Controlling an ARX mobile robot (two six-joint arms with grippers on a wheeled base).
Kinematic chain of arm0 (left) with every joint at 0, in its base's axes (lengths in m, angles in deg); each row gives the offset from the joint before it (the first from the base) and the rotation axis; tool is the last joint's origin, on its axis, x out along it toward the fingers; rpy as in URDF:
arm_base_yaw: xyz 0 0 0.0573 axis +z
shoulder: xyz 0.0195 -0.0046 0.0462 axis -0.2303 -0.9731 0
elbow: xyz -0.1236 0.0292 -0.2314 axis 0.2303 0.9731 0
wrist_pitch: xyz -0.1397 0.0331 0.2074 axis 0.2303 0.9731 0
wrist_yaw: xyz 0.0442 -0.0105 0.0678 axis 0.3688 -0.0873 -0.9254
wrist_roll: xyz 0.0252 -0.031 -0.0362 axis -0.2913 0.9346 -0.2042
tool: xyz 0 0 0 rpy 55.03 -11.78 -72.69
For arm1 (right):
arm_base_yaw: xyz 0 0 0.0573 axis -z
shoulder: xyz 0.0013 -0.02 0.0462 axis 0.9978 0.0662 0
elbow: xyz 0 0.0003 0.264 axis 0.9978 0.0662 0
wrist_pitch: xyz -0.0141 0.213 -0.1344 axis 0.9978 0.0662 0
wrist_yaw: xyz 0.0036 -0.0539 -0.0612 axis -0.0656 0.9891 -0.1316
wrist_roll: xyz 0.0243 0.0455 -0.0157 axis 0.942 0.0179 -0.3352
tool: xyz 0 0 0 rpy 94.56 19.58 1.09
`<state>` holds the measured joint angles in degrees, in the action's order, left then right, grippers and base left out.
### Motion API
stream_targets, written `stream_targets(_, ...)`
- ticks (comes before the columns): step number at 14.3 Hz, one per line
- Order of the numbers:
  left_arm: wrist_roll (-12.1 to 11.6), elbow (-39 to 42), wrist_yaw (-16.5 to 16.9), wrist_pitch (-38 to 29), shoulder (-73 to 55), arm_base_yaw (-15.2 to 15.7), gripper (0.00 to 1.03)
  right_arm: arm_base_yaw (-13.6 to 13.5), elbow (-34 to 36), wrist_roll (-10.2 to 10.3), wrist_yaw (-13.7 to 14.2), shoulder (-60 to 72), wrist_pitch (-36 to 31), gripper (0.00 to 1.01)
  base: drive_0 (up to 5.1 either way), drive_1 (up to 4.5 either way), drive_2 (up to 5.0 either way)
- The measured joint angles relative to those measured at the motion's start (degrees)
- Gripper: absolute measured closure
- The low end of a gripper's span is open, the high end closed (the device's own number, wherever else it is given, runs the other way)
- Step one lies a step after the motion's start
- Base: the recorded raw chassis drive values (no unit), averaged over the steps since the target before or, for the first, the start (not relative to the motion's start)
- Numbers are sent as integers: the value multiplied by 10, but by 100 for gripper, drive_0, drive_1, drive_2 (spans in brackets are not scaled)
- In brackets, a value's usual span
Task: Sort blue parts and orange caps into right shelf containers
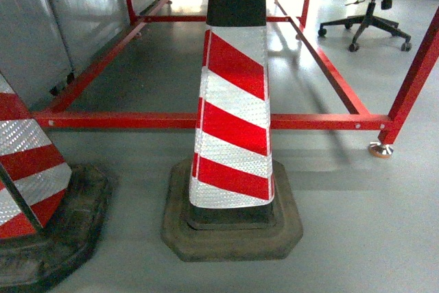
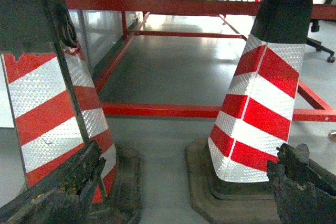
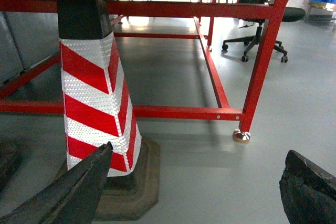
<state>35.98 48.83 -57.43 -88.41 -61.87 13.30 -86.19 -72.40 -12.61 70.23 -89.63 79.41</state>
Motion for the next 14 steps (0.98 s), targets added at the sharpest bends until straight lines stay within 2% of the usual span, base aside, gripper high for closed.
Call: stream_targets(14, 0, 0, 0, 0, 0, 0, 5, 0, 0, 0, 0, 0, 0, 3, 0, 0, 0)
